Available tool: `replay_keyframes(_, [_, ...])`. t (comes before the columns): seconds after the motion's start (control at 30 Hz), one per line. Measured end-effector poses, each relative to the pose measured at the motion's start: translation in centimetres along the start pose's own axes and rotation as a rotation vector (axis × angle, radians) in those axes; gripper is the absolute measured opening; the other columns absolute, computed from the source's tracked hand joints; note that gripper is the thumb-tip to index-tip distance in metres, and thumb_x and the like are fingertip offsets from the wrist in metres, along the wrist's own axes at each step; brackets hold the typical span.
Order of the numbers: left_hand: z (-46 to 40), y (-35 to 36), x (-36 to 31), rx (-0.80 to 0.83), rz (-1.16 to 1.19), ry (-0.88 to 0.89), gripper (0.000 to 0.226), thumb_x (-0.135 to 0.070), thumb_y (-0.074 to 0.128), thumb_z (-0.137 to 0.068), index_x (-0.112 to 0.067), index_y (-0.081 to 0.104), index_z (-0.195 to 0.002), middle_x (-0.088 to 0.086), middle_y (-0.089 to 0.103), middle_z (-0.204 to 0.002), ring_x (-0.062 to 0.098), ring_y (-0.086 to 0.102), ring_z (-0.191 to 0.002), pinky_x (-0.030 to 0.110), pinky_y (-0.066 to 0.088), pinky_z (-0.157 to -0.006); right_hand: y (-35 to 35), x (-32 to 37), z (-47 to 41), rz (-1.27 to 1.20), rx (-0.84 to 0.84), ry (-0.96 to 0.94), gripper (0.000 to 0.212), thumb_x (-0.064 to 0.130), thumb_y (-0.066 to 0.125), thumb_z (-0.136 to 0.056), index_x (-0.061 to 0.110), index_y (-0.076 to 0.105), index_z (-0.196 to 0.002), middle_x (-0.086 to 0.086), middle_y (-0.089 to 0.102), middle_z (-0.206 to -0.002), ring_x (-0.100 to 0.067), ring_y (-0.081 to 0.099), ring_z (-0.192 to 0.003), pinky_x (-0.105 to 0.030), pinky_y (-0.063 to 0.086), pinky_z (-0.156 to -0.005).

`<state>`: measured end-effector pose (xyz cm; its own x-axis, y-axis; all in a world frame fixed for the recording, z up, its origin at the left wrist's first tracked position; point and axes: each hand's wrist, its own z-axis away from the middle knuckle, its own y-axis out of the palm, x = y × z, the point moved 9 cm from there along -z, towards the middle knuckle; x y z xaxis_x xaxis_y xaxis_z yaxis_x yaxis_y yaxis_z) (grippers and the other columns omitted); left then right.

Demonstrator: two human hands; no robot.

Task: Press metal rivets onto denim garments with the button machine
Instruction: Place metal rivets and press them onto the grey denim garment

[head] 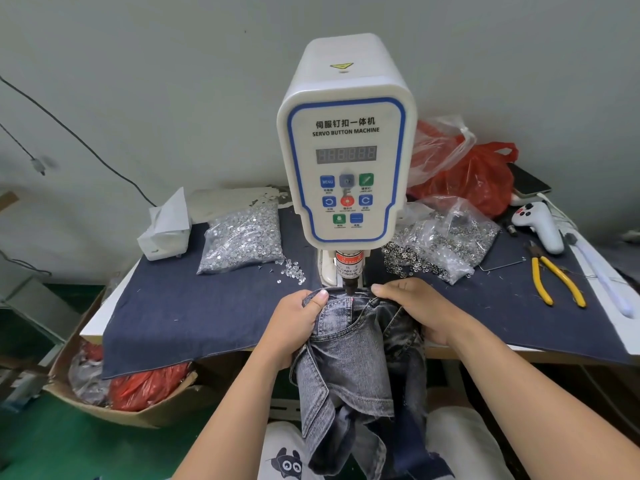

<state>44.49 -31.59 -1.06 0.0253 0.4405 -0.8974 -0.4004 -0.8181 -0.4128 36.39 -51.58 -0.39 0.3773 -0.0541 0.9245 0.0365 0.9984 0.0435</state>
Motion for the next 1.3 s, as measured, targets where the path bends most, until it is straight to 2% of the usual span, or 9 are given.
replay_keyframes(0.37, [0.5, 0.3, -0.4, 0.014, 0.057, -0.018, 0.049, -0.044, 0.057, -0.107, -0.023, 0.035, -0.068, -0.02, 0.038, -0.051, -0.001, 0.035, -0.047, 0.013, 0.028, -0.046, 0.1, 0.2, 0.1, 0.019, -0.017, -0.01, 0.035, 0.036, 0.07, -0.096, 0.024, 0.074, -0.064, -0.006, 0.075, -0.075, -0.016, 0.073, -0.071, -0.026, 0.057, -0.066])
replay_keyframes(0.5, [1.0, 0.5, -0.3, 0.111, 0.074, -0.052, 0.048, -0.053, 0.058, -0.104, -0.015, 0.046, -0.076, -0.002, 0.054, -0.071, 0.011, 0.048, -0.068, 0.031, 0.036, -0.068, -0.2, 0.3, 0.5, 0.006, -0.042, 0.019, 0.029, 0.033, 0.07, -0.095, 0.021, 0.079, -0.071, -0.013, 0.078, -0.085, -0.023, 0.076, -0.078, -0.03, 0.058, -0.068])
replay_keyframes(0.6, [1.3, 0.7, 0.5, 0.236, 0.255, -0.095, 0.037, -0.041, 0.066, -0.099, -0.004, 0.072, -0.105, 0.014, 0.078, -0.108, 0.029, 0.075, -0.102, 0.043, 0.055, -0.093, -0.7, 0.1, 0.4, 0.0, -0.075, 0.051, 0.023, 0.032, 0.071, -0.094, 0.014, 0.076, -0.08, -0.021, 0.077, -0.099, -0.031, 0.075, -0.088, -0.037, 0.059, -0.081])
replay_keyframes(0.73, [1.7, 0.6, 0.5, 0.253, 0.361, -0.077, 0.025, -0.039, 0.068, -0.094, -0.019, 0.076, -0.106, 0.016, 0.078, -0.112, 0.03, 0.076, -0.104, 0.04, 0.06, -0.088, -0.6, 0.7, 0.7, 0.13, -0.05, 0.036, 0.021, 0.033, 0.065, -0.094, 0.017, 0.056, -0.084, -0.015, 0.058, -0.083, -0.024, 0.059, -0.078, -0.035, 0.043, -0.079])
replay_keyframes(0.83, [1.7, 0.8, 0.0, 0.194, 0.362, -0.043, 0.032, -0.042, 0.063, -0.097, -0.014, 0.07, -0.111, 0.016, 0.078, -0.112, 0.031, 0.075, -0.106, 0.053, 0.055, -0.102, -0.8, 2.4, 1.1, 0.501, -0.035, -0.067, 0.046, 0.042, 0.06, -0.093, 0.024, 0.027, -0.068, -0.002, 0.025, -0.068, -0.015, 0.027, -0.062, -0.037, 0.02, -0.068])
replay_keyframes(0.97, [2.0, 1.2, -1.4, 0.199, 0.406, -0.05, 0.042, -0.041, 0.059, -0.099, -0.01, 0.068, -0.126, 0.014, 0.077, -0.121, 0.035, 0.072, -0.117, 0.058, 0.05, -0.11, -0.9, 4.2, 1.6, 0.723, -0.014, -0.192, 0.055, 0.051, 0.056, -0.097, 0.012, 0.031, -0.069, -0.001, 0.025, -0.064, -0.013, 0.025, -0.06, -0.036, 0.018, -0.064])
replay_keyframes(1.1, [2.9, 2.3, -1.6, 0.308, 0.412, -0.071, 0.035, -0.039, 0.054, -0.105, -0.018, 0.077, -0.121, 0.011, 0.076, -0.125, 0.03, 0.072, -0.119, 0.046, 0.054, -0.107, -5.7, 4.9, 0.9, 0.77, -0.335, -0.133, 0.039, 0.047, 0.053, -0.103, 0.02, 0.067, -0.079, 0.006, 0.067, -0.069, -0.022, 0.067, -0.067, -0.034, 0.046, -0.062])
replay_keyframes(1.2, [3.6, 2.4, -1.2, 0.325, 0.389, -0.106, 0.035, -0.037, 0.054, -0.105, -0.015, 0.08, -0.115, 0.012, 0.078, -0.12, 0.03, 0.074, -0.115, 0.041, 0.057, -0.101, -9.1, 6.1, 0.4, 1.137, -0.623, -0.133, 0.03, 0.018, 0.051, -0.101, 0.015, 0.068, -0.077, -0.005, 0.066, -0.071, -0.038, 0.067, -0.084, -0.039, 0.048, -0.07])
replay_keyframes(1.3, [4.0, 2.1, -1.6, 0.337, 0.322, -0.118, 0.036, -0.04, 0.057, -0.101, -0.017, 0.083, -0.107, 0.009, 0.081, -0.112, 0.025, 0.077, -0.106, 0.028, 0.06, -0.086, -9.5, 5.8, -0.9, 1.293, -0.676, -0.094, 0.018, 0.013, 0.057, -0.097, 0.015, 0.075, -0.099, -0.013, 0.074, -0.104, -0.039, 0.068, -0.102, -0.043, 0.053, -0.085])
